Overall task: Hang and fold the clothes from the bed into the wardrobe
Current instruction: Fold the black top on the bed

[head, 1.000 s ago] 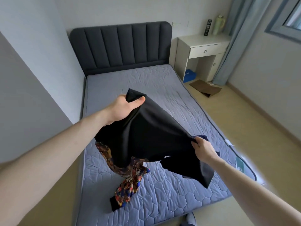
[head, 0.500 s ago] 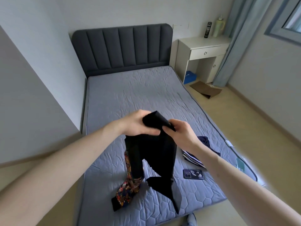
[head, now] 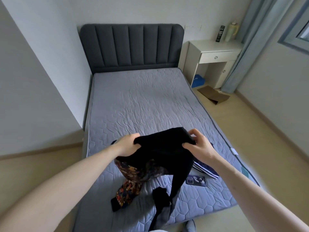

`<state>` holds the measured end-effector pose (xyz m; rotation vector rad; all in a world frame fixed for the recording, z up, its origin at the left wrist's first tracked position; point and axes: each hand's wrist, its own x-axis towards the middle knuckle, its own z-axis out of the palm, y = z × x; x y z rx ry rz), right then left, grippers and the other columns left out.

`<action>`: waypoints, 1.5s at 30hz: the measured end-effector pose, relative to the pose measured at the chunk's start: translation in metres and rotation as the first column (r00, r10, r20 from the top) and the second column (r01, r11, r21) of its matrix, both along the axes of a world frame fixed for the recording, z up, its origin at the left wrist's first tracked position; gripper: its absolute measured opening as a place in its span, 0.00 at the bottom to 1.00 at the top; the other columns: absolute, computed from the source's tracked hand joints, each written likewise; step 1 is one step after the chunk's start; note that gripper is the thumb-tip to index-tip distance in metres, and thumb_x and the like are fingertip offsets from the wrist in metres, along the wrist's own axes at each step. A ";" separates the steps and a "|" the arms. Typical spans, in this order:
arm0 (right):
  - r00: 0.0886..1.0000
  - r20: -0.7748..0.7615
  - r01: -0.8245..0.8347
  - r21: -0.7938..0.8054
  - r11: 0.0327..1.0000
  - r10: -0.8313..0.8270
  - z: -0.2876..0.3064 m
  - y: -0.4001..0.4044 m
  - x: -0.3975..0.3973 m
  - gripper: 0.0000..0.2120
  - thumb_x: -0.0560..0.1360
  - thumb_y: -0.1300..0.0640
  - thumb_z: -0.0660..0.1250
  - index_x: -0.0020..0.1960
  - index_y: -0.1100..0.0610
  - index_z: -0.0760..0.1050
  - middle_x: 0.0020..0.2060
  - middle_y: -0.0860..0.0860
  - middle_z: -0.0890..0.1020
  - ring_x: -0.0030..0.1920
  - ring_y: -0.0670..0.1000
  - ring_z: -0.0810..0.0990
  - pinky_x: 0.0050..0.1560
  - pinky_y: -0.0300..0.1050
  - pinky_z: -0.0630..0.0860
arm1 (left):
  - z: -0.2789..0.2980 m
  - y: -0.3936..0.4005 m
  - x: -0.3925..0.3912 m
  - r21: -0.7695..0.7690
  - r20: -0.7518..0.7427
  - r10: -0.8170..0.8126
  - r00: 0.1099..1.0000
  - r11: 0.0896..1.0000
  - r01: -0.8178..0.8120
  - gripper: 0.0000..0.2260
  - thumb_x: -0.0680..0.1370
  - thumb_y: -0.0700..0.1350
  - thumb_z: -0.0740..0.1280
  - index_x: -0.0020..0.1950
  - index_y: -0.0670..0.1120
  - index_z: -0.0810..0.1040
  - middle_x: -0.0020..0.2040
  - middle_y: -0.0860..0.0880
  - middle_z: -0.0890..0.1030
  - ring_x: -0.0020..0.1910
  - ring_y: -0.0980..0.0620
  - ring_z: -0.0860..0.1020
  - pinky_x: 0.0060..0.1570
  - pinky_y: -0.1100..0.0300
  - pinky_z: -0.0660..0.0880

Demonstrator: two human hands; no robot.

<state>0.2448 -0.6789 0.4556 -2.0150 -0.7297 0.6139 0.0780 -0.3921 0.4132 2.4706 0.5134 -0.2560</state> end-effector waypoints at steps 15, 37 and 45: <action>0.933 0.336 0.121 0.046 0.992 -0.130 0.085 0.091 0.106 0.09 0.82 0.49 0.67 0.55 0.51 0.85 0.42 0.46 0.85 0.41 0.45 0.83 0.40 0.39 0.76 | 0.114 0.118 0.015 0.599 -0.316 0.243 0.917 0.801 -0.006 0.25 0.73 0.69 0.68 0.57 0.50 0.80 0.51 0.49 0.81 0.50 0.45 0.81 0.45 0.55 0.76; 0.816 0.436 0.096 0.544 0.833 -0.379 0.245 0.149 0.170 0.13 0.81 0.53 0.63 0.38 0.46 0.75 0.28 0.37 0.76 0.28 0.38 0.70 0.29 0.29 0.64 | 0.351 0.165 0.052 0.479 0.798 0.019 0.603 0.588 -0.652 0.21 0.74 0.63 0.74 0.41 0.47 0.74 0.40 0.44 0.78 0.41 0.41 0.75 0.37 0.53 0.72; 0.859 0.509 -0.051 0.192 0.980 -0.055 0.074 0.094 0.125 0.13 0.78 0.59 0.64 0.39 0.42 0.72 0.35 0.42 0.77 0.41 0.42 0.75 0.39 0.40 0.68 | 0.134 0.121 -0.020 0.502 0.493 0.188 0.849 0.736 -0.454 0.24 0.67 0.56 0.81 0.29 0.53 0.65 0.28 0.50 0.73 0.28 0.45 0.70 0.28 0.60 0.63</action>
